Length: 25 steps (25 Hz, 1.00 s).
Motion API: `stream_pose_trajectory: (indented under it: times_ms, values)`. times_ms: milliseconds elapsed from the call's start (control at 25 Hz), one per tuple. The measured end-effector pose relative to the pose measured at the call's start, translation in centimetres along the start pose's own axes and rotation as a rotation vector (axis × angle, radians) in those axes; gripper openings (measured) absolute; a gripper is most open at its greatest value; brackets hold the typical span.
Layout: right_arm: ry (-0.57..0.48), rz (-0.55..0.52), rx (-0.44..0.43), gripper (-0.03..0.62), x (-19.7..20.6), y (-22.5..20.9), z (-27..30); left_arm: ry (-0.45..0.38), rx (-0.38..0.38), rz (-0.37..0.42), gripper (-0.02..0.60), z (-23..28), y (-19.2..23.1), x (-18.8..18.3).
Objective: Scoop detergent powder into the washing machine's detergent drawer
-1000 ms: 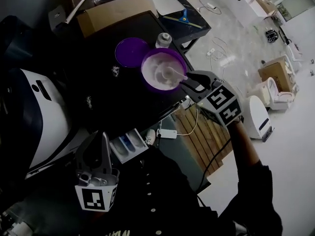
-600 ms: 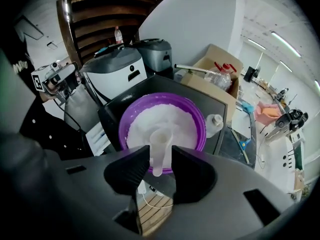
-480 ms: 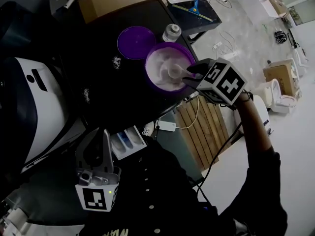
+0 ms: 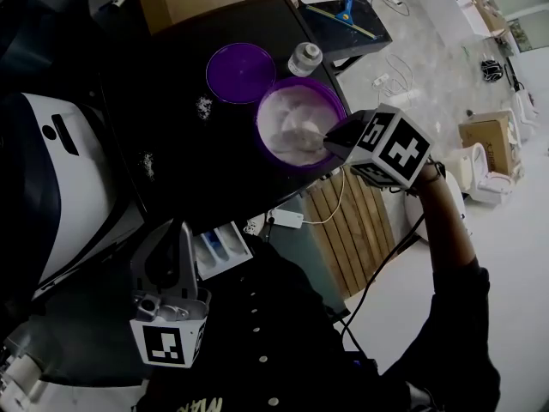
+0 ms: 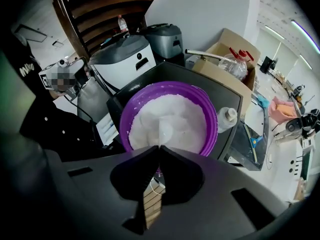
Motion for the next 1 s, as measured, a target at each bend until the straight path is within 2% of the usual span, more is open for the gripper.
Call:
stream_pose_trajectory:
  times_ms: [120, 240, 360, 480, 680, 840, 1000]
  values:
    - [-0.001, -0.032, 0.013, 0.035, -0.1, 0.0, -0.1, -0.004, -0.004, 0.001, 0.015, 0.1, 0.1, 0.1]
    - [-0.040, -0.048, 0.024, 0.035, -0.5, 0.3, -0.4, 0.030, -0.001, -0.023, 0.015, -0.1, 0.1, 0.5]
    - [-0.072, -0.120, 0.100, 0.034, -1.2, 0.8, -0.7, 0.027, -0.006, -0.012, 0.015, -0.1, 0.2, 0.4]
    - [-0.054, -0.203, 0.176, 0.034, -1.7, 1.2, -0.4, 0.023, -0.012, -0.006, 0.015, -0.1, 0.4, 0.5]
    - [-0.004, -0.228, 0.185, 0.034, -1.9, 1.2, 0.6, 0.007, -0.016, 0.006, 0.015, 0.0, 0.5, 0.4]
    - [0.067, -0.215, 0.132, 0.034, -1.9, 1.5, 1.3, 0.040, -0.012, -0.022, 0.015, -0.2, 0.2, 0.6]
    - [0.101, -0.179, 0.033, 0.034, -1.9, 1.9, 1.5, 0.023, -0.020, 0.001, 0.015, -0.2, 0.2, 0.4]
Point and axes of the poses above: the fingertips, and each gripper's own axes: z forward along the fingers, y to its left, x out of its underside, the point moved 10 cm from there along -z, backward along the fingers, and after that the axes turned 15 degrees about z, right-handed, at the moved point
